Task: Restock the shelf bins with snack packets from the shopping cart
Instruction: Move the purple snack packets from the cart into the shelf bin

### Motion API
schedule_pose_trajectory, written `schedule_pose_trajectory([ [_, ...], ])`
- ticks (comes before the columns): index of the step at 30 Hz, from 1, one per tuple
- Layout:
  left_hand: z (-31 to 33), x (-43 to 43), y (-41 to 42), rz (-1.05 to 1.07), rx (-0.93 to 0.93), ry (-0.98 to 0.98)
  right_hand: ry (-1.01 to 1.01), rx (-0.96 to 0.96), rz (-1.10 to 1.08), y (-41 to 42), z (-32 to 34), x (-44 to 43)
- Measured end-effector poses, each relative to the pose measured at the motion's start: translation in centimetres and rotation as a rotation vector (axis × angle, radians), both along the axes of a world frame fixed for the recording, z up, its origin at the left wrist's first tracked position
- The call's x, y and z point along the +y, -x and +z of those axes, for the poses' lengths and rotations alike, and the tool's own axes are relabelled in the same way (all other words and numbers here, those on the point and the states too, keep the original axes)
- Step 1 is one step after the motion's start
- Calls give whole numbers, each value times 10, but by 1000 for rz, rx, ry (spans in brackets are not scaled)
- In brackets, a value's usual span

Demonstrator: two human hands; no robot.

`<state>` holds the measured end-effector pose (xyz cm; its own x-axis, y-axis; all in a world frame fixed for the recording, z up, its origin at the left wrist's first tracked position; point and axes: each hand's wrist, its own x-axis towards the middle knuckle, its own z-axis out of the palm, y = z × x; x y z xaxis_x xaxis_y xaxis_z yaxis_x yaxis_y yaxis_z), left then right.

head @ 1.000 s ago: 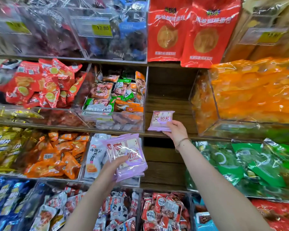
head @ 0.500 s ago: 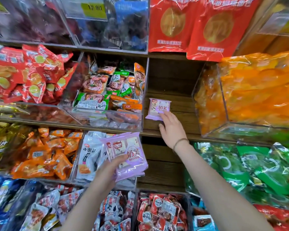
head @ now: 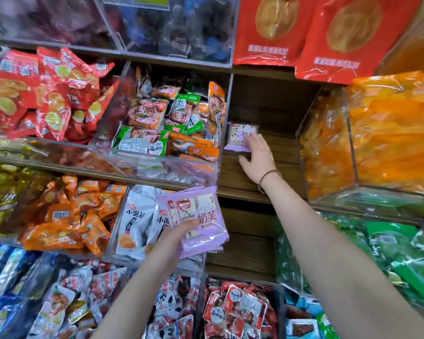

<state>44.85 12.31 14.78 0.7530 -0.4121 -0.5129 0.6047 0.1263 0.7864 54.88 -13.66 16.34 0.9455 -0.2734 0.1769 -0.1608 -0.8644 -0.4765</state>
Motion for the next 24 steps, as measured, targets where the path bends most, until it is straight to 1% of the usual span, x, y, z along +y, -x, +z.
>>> schedule_pose_trajectory([
  [1, 1, -1, 1, 9, 12, 0, -68, -63, -3, 8, 5, 4],
  [3, 1, -2, 3, 5, 34, 16, -290, -209, -15, 34, 15, 17],
  [5, -1, -5, 5, -10, 39, 16, -527, -265, -1, 73, 19, 38],
  [7, 1, -9, 8, -15, 11, 24, -692, -183, 25, 115, 15, 62],
  [10, 1, -17, 13, -64, -9, 40, -842, 66, 31, 161, 6, 90],
  [12, -1, -22, 15, -68, -31, 36, -956, 89, -11, 174, 2, 97],
  [15, 3, -24, 21, -78, -50, -45, -1069, 8, -61, 179, 2, 91],
  [18, 7, -21, 22, -108, -49, -37, -1109, -82, -121, 172, 4, 77],
  [20, 5, -18, 18, -56, -10, -51, -1141, -132, -239, 162, 2, 60],
  [22, 3, -13, 13, -35, 19, -72, -1204, -201, -401, 149, -1, 39],
  [24, 2, -8, 10, -27, 8, -73, -1226, -244, -531, 136, -3, 20],
])
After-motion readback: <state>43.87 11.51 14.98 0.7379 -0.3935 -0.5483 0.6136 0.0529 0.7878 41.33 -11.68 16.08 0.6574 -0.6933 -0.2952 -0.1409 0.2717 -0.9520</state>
